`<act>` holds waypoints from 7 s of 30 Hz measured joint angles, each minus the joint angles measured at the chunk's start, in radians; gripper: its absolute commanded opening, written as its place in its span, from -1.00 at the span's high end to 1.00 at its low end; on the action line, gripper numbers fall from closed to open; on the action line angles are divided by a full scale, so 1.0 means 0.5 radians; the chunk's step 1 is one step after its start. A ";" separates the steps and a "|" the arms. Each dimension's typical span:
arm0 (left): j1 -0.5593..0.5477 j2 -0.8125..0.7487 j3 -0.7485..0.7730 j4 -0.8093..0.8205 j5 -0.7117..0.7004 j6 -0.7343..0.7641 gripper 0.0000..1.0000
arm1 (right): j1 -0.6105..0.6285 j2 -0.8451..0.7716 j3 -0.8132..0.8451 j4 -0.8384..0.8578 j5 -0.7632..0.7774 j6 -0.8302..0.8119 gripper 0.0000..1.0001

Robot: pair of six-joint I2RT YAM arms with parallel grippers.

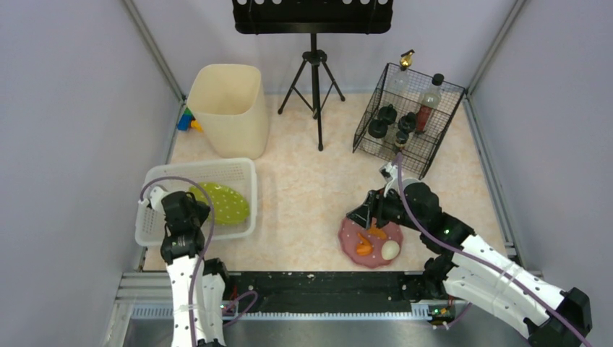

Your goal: Clear the kitchen counter

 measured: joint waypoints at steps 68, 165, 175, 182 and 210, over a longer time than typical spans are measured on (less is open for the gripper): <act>0.167 0.531 0.169 -0.207 0.938 0.091 -0.98 | 0.000 0.159 -0.002 0.069 0.049 0.053 -0.37; -2.316 1.977 0.479 1.138 0.994 -0.215 -0.93 | -0.104 0.250 0.201 -1.798 1.189 1.224 0.26; -2.316 1.986 0.440 1.186 1.050 -0.172 -0.93 | -0.103 0.275 -0.068 -1.516 1.129 1.344 0.44; -2.316 1.994 0.423 1.182 1.051 -0.166 -0.92 | -0.105 0.194 -0.172 -1.339 1.067 1.386 0.80; -1.658 2.008 0.239 1.452 1.276 -0.293 -0.92 | -0.106 0.703 -0.124 -0.462 0.988 1.169 1.00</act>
